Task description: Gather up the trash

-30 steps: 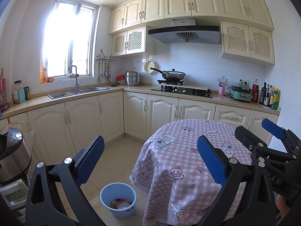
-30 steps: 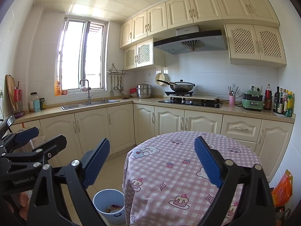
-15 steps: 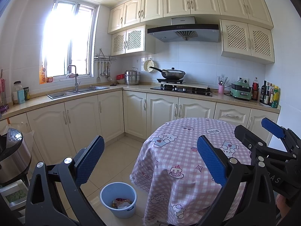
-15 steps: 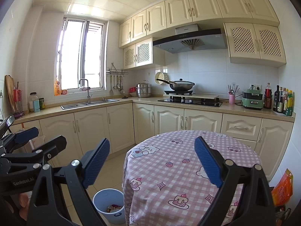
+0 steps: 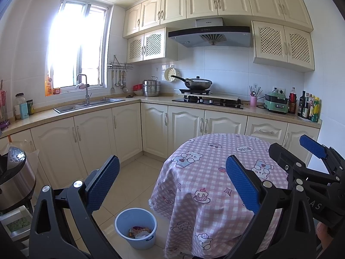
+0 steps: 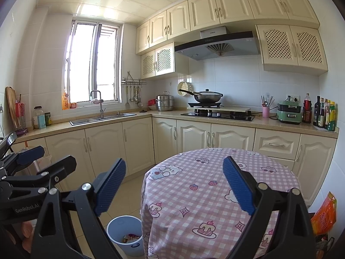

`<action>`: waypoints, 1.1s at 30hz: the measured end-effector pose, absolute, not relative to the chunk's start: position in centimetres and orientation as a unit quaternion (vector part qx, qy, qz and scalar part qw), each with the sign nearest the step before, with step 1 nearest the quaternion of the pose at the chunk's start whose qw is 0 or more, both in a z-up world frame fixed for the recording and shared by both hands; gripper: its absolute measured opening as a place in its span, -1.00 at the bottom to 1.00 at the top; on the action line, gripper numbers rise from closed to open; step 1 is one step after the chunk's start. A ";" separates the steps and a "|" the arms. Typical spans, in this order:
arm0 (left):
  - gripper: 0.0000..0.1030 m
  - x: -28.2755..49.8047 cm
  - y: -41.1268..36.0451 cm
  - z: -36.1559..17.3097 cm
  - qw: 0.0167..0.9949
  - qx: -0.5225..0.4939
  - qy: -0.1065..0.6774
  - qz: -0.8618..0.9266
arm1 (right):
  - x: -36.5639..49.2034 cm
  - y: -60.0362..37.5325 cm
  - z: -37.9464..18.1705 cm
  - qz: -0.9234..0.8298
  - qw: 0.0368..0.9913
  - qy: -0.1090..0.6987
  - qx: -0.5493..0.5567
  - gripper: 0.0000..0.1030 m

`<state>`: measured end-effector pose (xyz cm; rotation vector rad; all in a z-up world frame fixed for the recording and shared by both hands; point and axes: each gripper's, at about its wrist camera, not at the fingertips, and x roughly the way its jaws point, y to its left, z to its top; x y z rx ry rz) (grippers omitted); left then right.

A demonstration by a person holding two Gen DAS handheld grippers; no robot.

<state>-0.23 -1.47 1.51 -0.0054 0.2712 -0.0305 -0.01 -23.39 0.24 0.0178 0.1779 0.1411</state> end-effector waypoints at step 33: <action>0.85 1.4 -1.6 0.5 0.988 0.001 0.157 -0.012 | 1.6 -23.7 -1.0 0.074 0.991 0.110 0.017 0.74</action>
